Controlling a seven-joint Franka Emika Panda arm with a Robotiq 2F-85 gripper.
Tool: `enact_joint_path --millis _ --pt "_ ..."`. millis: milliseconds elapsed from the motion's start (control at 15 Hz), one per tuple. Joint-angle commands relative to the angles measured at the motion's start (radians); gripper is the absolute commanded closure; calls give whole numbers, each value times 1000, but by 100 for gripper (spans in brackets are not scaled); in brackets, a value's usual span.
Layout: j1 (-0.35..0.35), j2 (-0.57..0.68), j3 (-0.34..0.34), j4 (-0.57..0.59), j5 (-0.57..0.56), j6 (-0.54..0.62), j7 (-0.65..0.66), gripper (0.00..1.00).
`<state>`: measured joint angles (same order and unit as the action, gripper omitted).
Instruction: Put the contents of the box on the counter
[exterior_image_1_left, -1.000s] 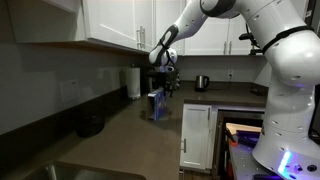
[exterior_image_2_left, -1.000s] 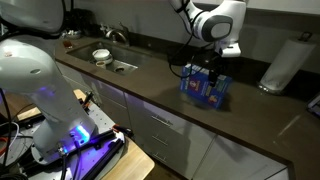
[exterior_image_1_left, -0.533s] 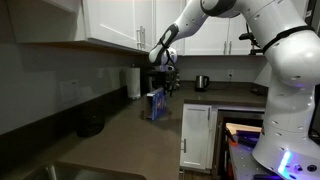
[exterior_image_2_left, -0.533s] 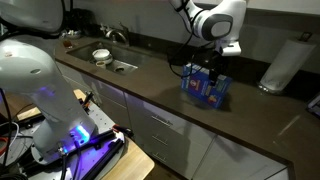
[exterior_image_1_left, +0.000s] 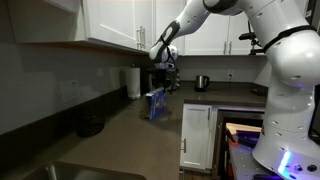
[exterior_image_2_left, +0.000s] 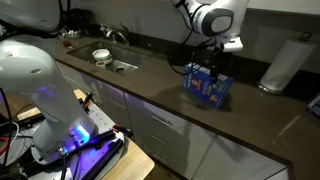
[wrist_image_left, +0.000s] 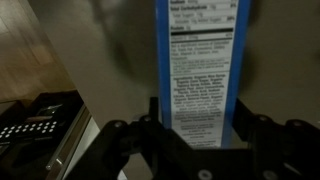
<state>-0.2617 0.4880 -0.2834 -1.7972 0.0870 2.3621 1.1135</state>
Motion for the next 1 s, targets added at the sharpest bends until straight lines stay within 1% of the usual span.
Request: enact_joint_path --millis 0,67,400,467,600,667,800,867,933 --pt "6 -32 -8 -44 13 5 -33 2" --pt "5 -30 -7 -46 16 5 -34 0" --pt "-1 -22 -3 -64 27 1 -39 0" --pt "-1 -21 -3 -67 28 0 -40 10" --pt "-2 -20 -2 -70 29 1 -40 22" --pt "-1 -20 -2 -71 29 1 -40 32" --pt "-1 -19 -2 -71 30 2 -40 31" --pt "-1 -19 -2 -70 30 2 -40 28" --pt "0 -19 -2 -69 30 2 -39 29"
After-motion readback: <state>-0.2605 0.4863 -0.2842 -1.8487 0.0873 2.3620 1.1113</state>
